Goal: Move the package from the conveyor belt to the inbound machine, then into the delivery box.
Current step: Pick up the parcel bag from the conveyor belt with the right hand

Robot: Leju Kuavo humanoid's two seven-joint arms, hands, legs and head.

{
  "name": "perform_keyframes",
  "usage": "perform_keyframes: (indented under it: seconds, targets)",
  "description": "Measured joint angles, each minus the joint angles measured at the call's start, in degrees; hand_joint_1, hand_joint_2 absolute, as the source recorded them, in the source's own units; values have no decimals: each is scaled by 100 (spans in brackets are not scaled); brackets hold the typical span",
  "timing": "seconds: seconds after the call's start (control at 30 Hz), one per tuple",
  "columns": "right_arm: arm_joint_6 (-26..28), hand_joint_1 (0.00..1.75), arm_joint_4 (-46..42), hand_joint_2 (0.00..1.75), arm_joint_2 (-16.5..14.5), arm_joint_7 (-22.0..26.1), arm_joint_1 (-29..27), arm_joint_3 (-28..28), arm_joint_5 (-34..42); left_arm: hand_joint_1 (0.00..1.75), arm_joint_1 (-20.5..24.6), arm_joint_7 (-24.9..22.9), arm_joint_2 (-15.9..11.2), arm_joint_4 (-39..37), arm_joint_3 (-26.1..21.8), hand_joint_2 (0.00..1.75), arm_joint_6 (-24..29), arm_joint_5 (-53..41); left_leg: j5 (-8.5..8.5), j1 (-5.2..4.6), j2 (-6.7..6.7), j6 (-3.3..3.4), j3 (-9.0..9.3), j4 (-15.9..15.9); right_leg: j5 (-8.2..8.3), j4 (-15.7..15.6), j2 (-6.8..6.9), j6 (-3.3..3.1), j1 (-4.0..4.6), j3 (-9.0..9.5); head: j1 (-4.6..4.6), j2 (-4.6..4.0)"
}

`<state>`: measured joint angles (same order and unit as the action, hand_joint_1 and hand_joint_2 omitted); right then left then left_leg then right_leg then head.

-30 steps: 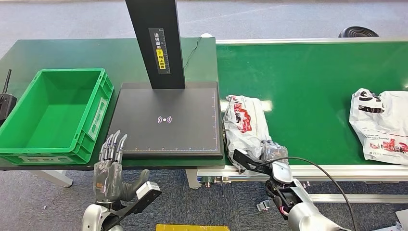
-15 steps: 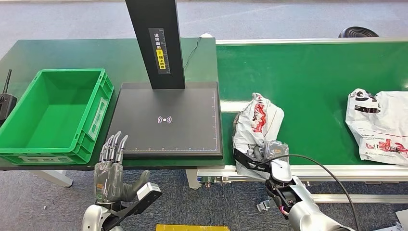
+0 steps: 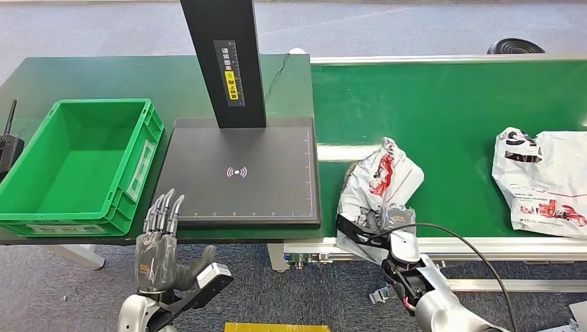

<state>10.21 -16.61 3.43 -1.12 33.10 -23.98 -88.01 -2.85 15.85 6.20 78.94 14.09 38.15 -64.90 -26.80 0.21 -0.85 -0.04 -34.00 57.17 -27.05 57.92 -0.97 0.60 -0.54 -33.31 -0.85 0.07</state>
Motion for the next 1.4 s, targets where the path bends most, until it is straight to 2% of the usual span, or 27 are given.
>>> perform_keyframes:
  seconds: [0.23, 0.3, 0.47, 0.53, 0.67, 0.87, 1.03, 1.4]
  targets:
    - [265, 175, 0, 0, -2, -56, -68, -1, 60, 0, -34, -3, -2, 40, 0, 0, -85, -72, 0, 0, -2, 0, -1, 0, 0, 0, 1, 0, 0, 1, 0, 0]
    - [465, 175, -10, 0, -19, 52, -96, 9, 198, 0, -48, -23, -2, 57, 1, 0, -102, -99, 0, 0, -2, 0, -2, 0, 0, 0, 1, 0, 0, 1, 0, 0]
    - [1782, 175, -195, 0, -250, 1114, -136, 333, 1218, 0, -73, -182, 9, 171, 2, 0, -254, -314, 0, 1, 10, 0, -2, -1, 1, 1, -7, -1, 2, -4, 1, 0]
    - [2056, 175, -317, 0, -372, 1380, -128, 463, 1403, 0, -67, -221, 27, 216, 3, 0, -298, -377, 0, 1, 10, 0, -1, -1, 1, 1, -7, -1, 2, -4, 0, 0]
    - [2160, 175, -488, 0, -518, 1506, -113, 610, 1515, 0, -63, -245, 45, 257, 1, 0, -318, -401, 0, 2, 9, 0, -1, -1, 0, 1, -5, -1, 2, -3, 0, 0]
    - [2204, 175, -586, 0, -577, 1551, -114, 704, 1552, 0, -63, -246, 46, 270, -2, 0, -317, -401, 0, 0, 10, 0, -2, -1, 1, 1, -5, 0, 0, -2, -1, 0]
    - [2523, 175, -716, 0, -641, 1929, -113, 770, 1865, 0, -58, -245, 50, 272, -7, 0, -318, -423, 0, 1, 11, 0, -1, -1, 1, 1, -5, 0, 1, -4, 0, 0]
    - [2627, 175, -1598, 0, -709, 2068, -114, 780, 2400, 0, -28, -246, 86, 248, 2, 0, -319, -517, 0, 1, 11, 0, -1, -1, 1, 1, -5, 0, 0, -4, -1, 0]
